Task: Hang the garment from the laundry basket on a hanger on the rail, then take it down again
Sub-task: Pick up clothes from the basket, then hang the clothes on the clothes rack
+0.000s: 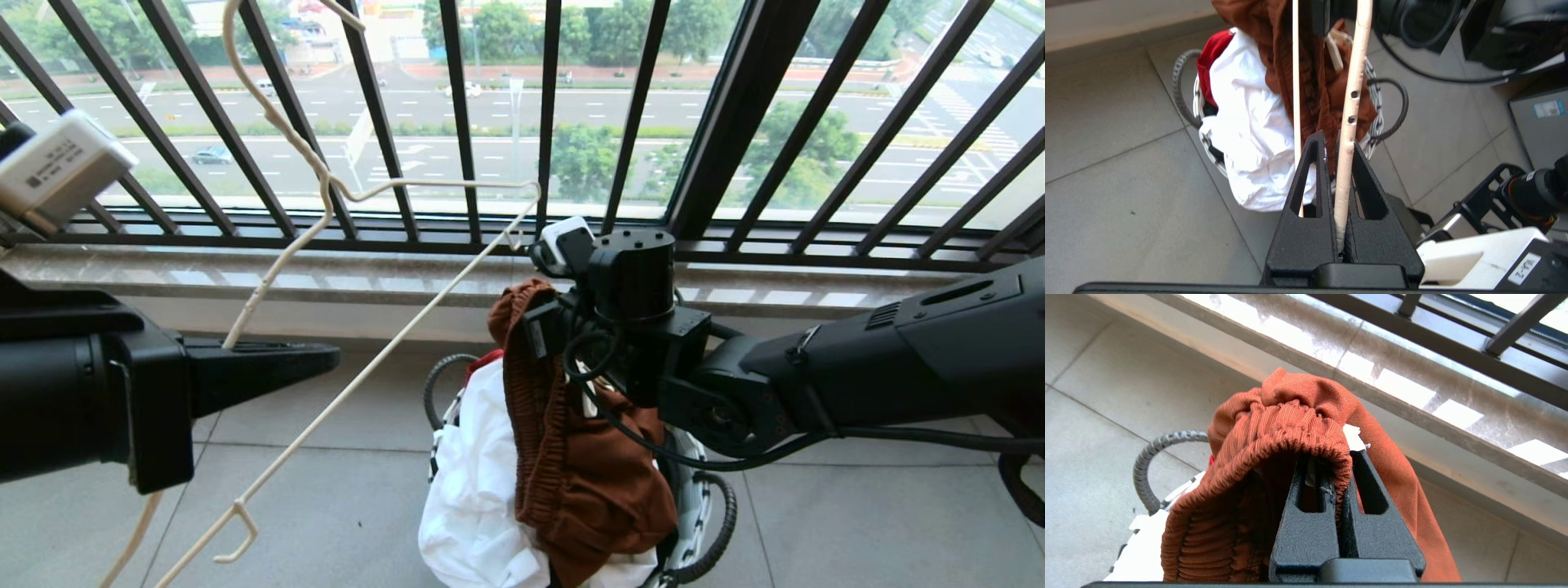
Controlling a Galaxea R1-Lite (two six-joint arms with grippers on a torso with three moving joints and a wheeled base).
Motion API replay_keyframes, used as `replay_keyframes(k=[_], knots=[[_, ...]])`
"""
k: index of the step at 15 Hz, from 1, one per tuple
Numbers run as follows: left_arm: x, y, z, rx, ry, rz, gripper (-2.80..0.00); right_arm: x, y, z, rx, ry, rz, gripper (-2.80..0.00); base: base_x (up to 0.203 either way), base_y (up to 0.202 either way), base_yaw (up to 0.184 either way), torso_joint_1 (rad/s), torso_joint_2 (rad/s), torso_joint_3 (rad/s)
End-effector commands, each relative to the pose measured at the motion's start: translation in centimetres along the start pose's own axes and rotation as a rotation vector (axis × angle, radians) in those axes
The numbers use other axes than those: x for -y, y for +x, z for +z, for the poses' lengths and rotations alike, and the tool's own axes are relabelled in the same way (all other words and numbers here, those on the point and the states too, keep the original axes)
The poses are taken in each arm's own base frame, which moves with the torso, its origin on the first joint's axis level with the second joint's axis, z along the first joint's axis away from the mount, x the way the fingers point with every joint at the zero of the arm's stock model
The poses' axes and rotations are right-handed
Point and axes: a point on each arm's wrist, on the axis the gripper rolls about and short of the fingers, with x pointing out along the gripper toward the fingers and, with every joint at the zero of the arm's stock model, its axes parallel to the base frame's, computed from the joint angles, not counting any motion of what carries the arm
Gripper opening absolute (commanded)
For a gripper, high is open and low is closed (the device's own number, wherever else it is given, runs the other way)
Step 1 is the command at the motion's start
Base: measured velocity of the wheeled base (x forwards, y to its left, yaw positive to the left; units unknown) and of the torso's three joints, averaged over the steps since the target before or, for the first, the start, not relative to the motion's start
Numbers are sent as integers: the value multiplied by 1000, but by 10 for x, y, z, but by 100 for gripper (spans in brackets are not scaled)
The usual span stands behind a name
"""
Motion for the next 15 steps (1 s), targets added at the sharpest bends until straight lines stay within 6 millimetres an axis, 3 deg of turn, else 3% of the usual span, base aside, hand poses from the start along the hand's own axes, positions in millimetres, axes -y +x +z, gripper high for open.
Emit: replay_keyframes(k=[1, 7, 15], knots=[[1, 1, -3, -59, 11, 2, -280, 7, -3, 10, 44, 15, -17, -280, 0, 0, 0, 0, 0, 0], [5, -30, -1, -108, 43, 18, -280, 30, -13, 29, 86, 34, -63, -280, 0, 0, 0, 0, 0, 0], [11, -10, -17, -224, 105, -54, -280, 37, -26, 55, 50, 210, -29, -280, 0, 0, 0, 0, 0, 0]])
